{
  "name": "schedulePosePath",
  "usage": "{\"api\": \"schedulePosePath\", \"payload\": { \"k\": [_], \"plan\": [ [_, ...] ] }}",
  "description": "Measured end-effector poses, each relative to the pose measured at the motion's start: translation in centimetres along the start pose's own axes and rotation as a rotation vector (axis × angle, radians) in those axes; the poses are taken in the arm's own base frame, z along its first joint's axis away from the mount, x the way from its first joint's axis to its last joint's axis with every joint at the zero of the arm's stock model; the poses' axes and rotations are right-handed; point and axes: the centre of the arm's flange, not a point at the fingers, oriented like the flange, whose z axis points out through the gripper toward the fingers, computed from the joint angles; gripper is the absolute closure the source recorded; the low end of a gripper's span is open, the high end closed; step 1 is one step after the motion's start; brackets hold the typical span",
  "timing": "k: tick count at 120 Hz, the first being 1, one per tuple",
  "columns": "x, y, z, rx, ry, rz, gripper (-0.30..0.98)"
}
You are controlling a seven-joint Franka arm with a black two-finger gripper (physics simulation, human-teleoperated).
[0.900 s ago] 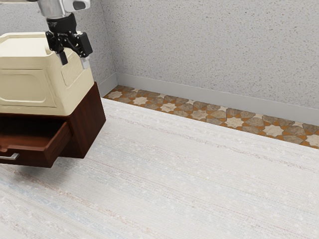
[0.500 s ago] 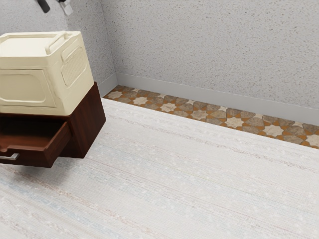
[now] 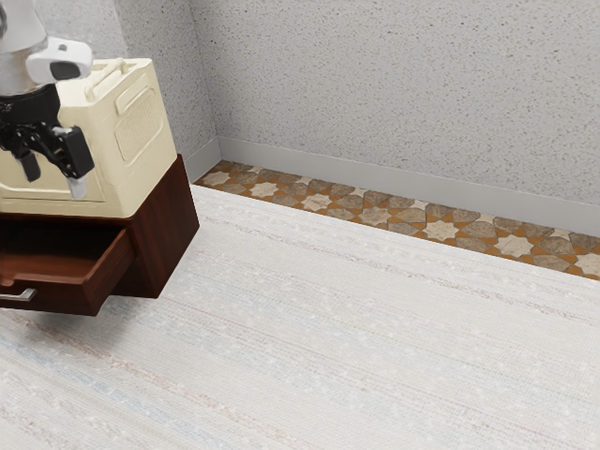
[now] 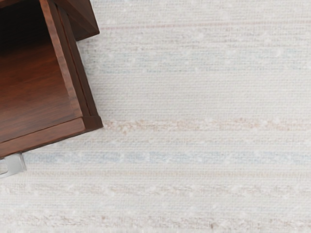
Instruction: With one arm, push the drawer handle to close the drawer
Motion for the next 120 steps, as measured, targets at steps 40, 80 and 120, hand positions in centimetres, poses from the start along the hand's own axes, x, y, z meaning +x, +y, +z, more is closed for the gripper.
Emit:
{"api": "schedulePosePath", "payload": {
  "k": [40,80,120],
  "plan": [
    [-5.7,0.0,15.4,0.031,-0.031,-0.044,0.0],
    [-12.3,-8.0,19.7,0.001,0.028,-0.156,0.0],
    [-15.7,-13.6,21.9,0.047,-0.026,-0.156,0.0]
  ]
}}
